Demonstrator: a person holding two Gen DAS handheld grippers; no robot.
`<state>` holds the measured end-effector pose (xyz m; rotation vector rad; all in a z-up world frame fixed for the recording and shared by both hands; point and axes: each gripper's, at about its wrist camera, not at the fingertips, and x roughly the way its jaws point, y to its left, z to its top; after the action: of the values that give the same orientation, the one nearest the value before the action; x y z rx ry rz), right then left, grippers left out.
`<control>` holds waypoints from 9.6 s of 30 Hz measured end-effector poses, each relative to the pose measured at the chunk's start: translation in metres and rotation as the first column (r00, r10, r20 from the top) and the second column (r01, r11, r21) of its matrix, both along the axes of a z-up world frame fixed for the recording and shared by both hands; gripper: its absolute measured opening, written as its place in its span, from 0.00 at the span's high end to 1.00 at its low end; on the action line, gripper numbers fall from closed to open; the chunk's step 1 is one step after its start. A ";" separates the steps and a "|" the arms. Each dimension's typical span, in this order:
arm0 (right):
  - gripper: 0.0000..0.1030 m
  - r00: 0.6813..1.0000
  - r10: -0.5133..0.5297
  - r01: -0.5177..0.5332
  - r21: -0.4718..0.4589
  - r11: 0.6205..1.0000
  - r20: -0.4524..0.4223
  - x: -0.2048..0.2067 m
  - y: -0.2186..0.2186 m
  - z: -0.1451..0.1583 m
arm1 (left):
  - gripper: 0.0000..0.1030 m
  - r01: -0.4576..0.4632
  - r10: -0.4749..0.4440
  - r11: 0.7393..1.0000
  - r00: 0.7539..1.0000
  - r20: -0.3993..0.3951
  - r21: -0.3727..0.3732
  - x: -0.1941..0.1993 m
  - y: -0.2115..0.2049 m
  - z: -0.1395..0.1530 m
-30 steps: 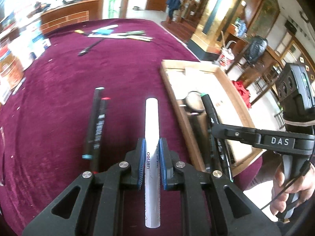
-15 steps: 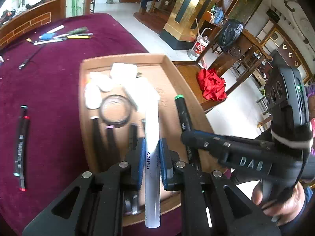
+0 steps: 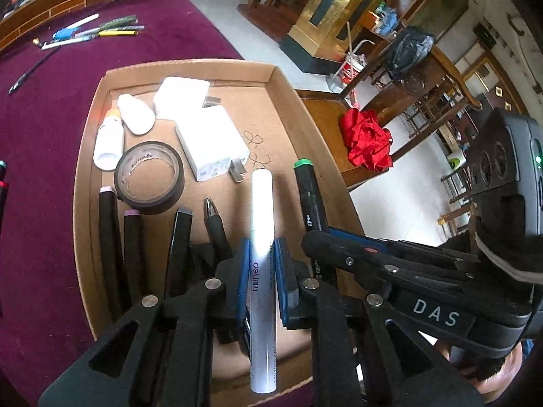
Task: Organize rigid objects
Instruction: 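Carry the white marker and green-capped marker over the cardboard tray, then lower white marker and green-capped marker into the tray and open both grippers, then move both tools back to the two remaining black markers on the table, then grasp the blue-capped black marker with left gripper while right gripper grasps the red-capped marker, then carry the blue-capped and red-capped markers over the cardboard tray, then lower both markers into the tray and open both grippers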
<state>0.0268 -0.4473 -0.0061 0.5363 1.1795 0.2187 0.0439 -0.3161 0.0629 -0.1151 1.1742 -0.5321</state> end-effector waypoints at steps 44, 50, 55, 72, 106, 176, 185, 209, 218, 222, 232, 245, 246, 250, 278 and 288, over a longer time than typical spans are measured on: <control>0.86 0.997 0.066 -0.071 -0.111 0.991 -0.050 0.029 0.018 -0.011 | 0.88 0.024 -0.024 0.999 1.000 -0.016 0.028 -0.002 -0.009 -0.023; 0.86 0.997 0.057 -0.061 -0.102 0.993 -0.048 0.026 0.017 -0.011 | 0.86 0.034 -0.033 0.999 0.999 -0.019 0.033 -0.003 -0.008 -0.024; 0.86 0.999 0.036 -0.039 -0.101 0.994 -0.035 0.022 0.015 -0.007 | 0.79 0.040 -0.039 0.999 0.999 -0.013 0.030 -0.005 -0.005 -0.022; 0.83 0.999 -0.036 0.037 -0.086 0.996 0.013 0.007 0.015 0.011 | 0.79 0.070 -0.071 0.997 0.996 0.060 0.029 -0.019 0.009 -0.005; 0.81 0.994 0.075 -0.068 -0.093 0.993 0.075 0.006 0.116 0.038 | 0.79 -0.070 0.071 0.997 0.991 0.112 -0.018 -0.021 0.135 0.022; 0.69 0.958 0.275 -0.273 0.027 0.962 -0.081 0.073 0.292 0.006 | 0.88 -0.222 0.223 0.958 0.975 0.019 0.183 -0.008 0.316 -0.041; 0.71 0.948 0.295 -0.309 -0.131 0.942 -0.116 0.085 0.320 -0.005 | 0.88 -0.219 0.218 0.958 0.976 0.028 0.185 -0.010 0.317 -0.042; 0.87 0.955 0.298 -0.297 -0.054 0.953 0.002 0.022 0.251 0.015 | 0.88 -0.240 0.228 0.960 0.969 0.097 0.146 -0.028 0.285 -0.022; 0.87 0.951 0.306 -0.305 -0.039 0.952 0.047 0.010 0.230 0.027 | 0.88 -0.228 0.188 0.950 0.963 0.195 0.211 -0.039 0.251 0.001; 0.87 0.953 0.297 -0.295 -0.035 0.955 0.061 0.006 0.216 0.030 | 0.88 -0.219 0.166 0.947 0.960 0.226 0.235 -0.042 0.235 0.009; 0.87 0.968 0.235 -0.234 -0.025 0.972 0.092 -0.003 0.174 0.039 | 0.88 -0.182 0.103 0.945 0.954 0.281 0.271 -0.045 0.190 0.024; 0.87 0.983 0.151 -0.150 -0.011 0.989 0.101 -0.009 0.116 0.039 | 0.88 -0.105 0.005 0.948 0.948 0.317 0.301 -0.039 0.130 0.033; 0.87 0.985 0.142 -0.141 -0.011 0.990 0.100 -0.009 0.110 0.039 | 0.88 -0.098 -0.003 0.948 0.948 0.318 0.302 -0.038 0.124 0.034; 0.87 0.988 0.123 -0.122 -0.015 0.992 0.094 -0.009 0.095 0.037 | 0.88 -0.074 -0.029 0.950 0.946 0.322 0.302 -0.036 0.106 0.034; 0.87 0.997 0.069 -0.066 -0.076 0.995 0.041 -0.006 0.040 0.018 | 0.88 -0.002 -0.099 0.942 0.954 0.284 0.335 -0.025 0.039 0.005; 0.87 0.995 0.097 -0.094 -0.088 0.992 0.025 0.003 0.044 0.011 | 0.88 -0.013 -0.088 0.935 0.959 0.268 0.353 -0.020 0.039 -0.006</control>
<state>0.0302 -0.4028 0.0046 0.3998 1.1822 0.2550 0.0237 -0.2768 0.0566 0.2853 0.9765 -0.3495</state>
